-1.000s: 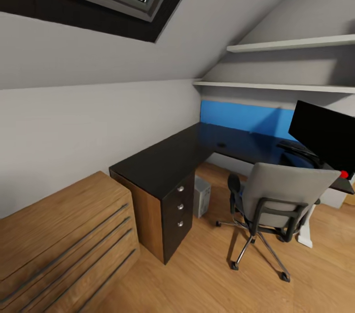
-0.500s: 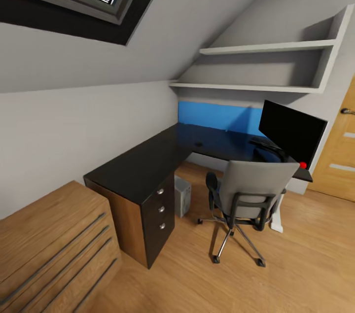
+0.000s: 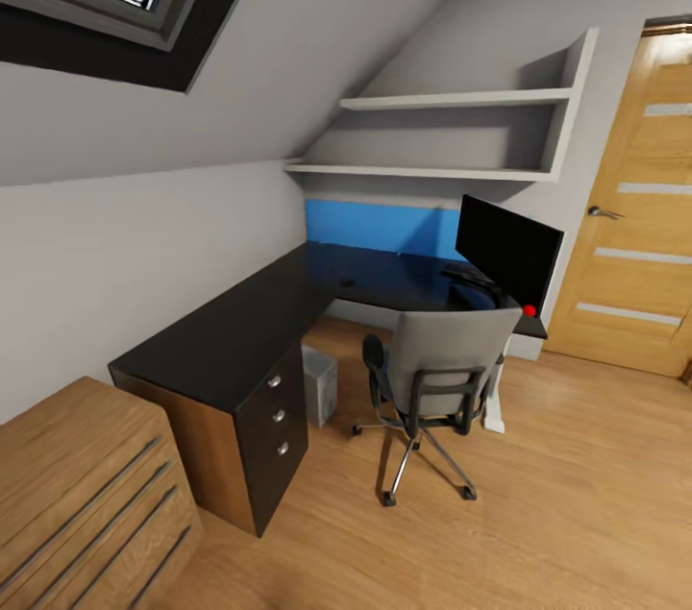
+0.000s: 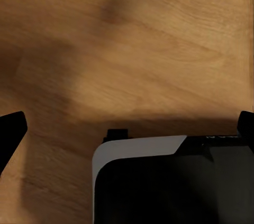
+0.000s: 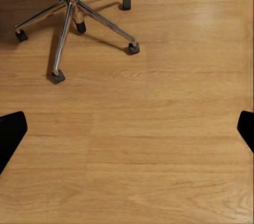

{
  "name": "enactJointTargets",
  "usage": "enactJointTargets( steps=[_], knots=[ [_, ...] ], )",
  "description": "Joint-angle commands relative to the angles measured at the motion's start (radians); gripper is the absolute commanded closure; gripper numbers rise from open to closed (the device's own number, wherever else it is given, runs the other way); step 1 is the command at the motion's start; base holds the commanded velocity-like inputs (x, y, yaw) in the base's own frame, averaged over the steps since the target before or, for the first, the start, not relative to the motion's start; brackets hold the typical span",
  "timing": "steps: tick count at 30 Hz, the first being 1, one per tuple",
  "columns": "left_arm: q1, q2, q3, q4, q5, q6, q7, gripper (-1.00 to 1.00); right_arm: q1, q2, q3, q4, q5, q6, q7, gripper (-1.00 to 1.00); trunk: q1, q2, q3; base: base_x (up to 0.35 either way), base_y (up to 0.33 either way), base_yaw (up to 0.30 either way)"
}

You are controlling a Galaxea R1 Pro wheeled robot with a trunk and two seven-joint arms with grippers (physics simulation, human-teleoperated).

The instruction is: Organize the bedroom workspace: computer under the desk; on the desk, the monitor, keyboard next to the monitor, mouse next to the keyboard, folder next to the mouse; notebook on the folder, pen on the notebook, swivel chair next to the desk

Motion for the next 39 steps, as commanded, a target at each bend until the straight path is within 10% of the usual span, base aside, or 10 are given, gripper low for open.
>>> enactJointTargets(
  steps=[1,22,27,29,39],
  knots=[
    [0.0,0.001,0.0,-0.001,0.0,-0.002,-0.001,-1.0,-0.001,-0.003,0.0,-0.004,-0.001,-0.002,0.0,-1.0,-0.004,0.006,0.002,0.0,0.0,-0.219],
    [0.0,0.011,0.0,-0.002,0.0,-0.012,-0.003,-1.0,-0.006,-0.028,0.004,-0.026,0.01,0.005,0.0,-1.0,-0.054,0.097,0.043,0.0,0.0,-0.167],
    [0.0,0.013,0.0,0.0,0.0,-0.03,-0.004,-1.0,-0.006,-0.028,0.005,-0.026,0.048,0.005,0.0,-1.0,-0.054,0.097,0.043,0.0,0.0,-0.194],
    [0.0,0.015,0.0,0.001,0.0,-0.045,-0.006,-1.0,-0.006,-0.024,0.005,-0.023,0.145,0.007,-0.002,-1.0,-0.054,0.097,0.043,0.0,0.0,-0.213],
    [0.0,0.019,0.001,0.001,0.0,-0.046,-0.006,-1.0,-0.006,-0.023,0.007,-0.02,0.154,0.005,0.0,-1.0,-0.054,0.097,0.043,0.0,0.0,-0.219]
  ],
)
